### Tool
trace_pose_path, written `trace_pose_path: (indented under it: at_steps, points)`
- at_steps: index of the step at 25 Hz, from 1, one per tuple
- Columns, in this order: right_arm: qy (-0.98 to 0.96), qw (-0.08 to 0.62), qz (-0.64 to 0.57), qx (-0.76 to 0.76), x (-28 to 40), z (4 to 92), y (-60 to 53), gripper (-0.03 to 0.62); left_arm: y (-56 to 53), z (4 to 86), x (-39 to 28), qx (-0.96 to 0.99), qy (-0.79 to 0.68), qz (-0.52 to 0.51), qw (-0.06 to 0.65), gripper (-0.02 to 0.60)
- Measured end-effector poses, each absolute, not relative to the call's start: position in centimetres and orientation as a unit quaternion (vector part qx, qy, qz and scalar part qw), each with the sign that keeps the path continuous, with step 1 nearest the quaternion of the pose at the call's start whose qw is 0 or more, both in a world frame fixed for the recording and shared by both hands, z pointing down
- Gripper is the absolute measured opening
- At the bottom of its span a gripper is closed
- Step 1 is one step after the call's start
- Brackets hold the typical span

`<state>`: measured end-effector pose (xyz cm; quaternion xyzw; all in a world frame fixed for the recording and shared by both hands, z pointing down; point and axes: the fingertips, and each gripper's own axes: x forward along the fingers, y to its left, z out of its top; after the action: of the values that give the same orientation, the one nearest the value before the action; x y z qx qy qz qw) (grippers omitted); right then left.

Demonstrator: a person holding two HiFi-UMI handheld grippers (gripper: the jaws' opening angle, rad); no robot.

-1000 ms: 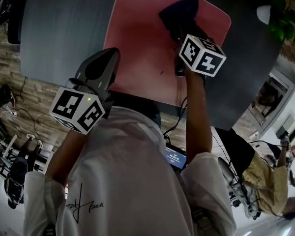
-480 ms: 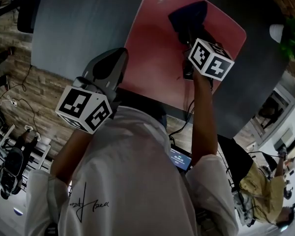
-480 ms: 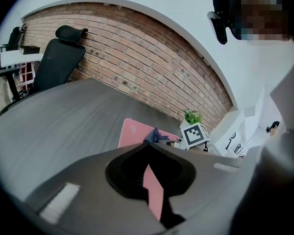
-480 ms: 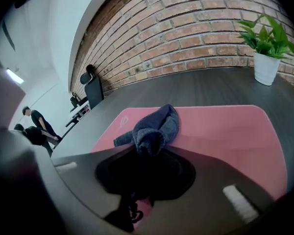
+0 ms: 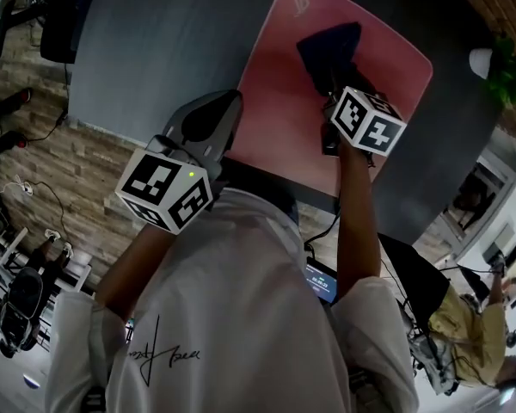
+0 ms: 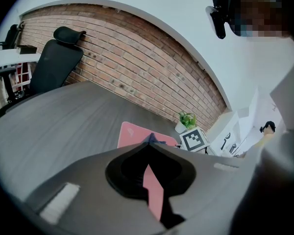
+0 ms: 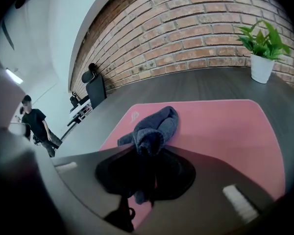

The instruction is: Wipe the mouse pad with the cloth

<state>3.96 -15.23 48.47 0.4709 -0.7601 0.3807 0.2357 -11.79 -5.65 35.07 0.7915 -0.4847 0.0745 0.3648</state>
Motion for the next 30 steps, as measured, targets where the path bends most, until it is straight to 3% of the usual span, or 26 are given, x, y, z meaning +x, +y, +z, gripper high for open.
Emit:
trace_pose_path:
  at_steps: [30]
  points:
    - [-0.774,0.222,0.334,0.491,2.4,38.9,-4.1,0.072,-5.2,29.6,-8.6,0.868,-0.378,0.035,0.32,0.011]
